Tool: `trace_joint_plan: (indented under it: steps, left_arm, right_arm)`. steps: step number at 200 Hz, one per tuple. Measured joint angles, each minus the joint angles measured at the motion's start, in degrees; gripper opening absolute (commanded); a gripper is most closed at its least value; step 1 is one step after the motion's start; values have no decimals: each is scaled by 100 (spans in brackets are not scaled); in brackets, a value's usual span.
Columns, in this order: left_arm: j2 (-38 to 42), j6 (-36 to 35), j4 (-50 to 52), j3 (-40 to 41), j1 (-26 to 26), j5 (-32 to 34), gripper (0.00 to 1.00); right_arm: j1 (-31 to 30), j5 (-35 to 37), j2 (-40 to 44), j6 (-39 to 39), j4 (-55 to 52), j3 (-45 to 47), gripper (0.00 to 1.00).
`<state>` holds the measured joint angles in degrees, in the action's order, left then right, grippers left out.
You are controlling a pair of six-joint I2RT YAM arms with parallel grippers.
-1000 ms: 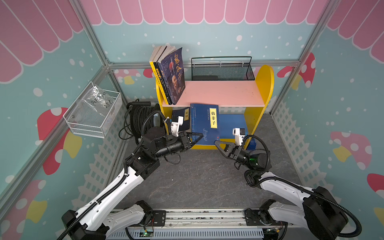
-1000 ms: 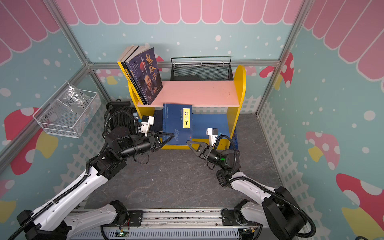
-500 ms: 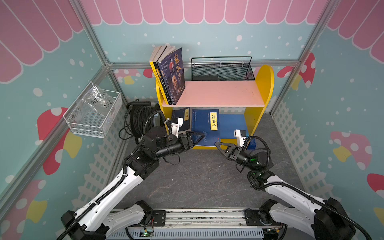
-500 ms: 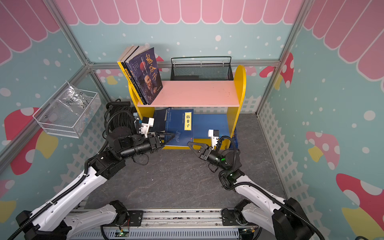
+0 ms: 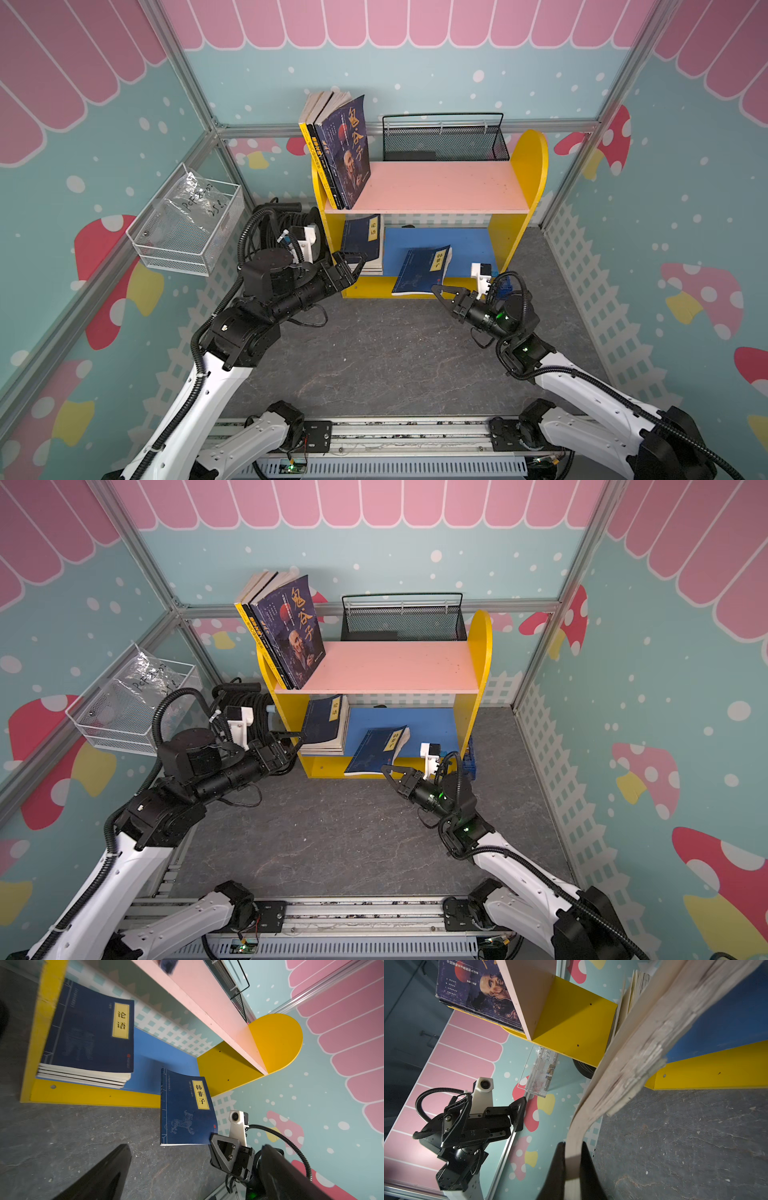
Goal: Stacking books/files
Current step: Place the book on the bookshelf.
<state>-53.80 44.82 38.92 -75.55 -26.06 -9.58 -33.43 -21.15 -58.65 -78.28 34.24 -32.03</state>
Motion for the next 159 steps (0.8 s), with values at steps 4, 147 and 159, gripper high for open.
trace_joint_plan:
  steps: [4, 147, 159]
  left_arm:
    - [15, -39, 63, -35, 15, 63, 99]
    - [719, -352, 1001, -79, 199, 920, 99]
    - [767, -350, 1049, -79, 199, 957, 99]
  right_arm:
    - [0, 2, -81, 44, -2, -85, 0]
    - [-85, -651, -3265, 1023, 1419, -2358, 0]
    - [-120, -693, -3504, 1086, 1329, -2594, 0]
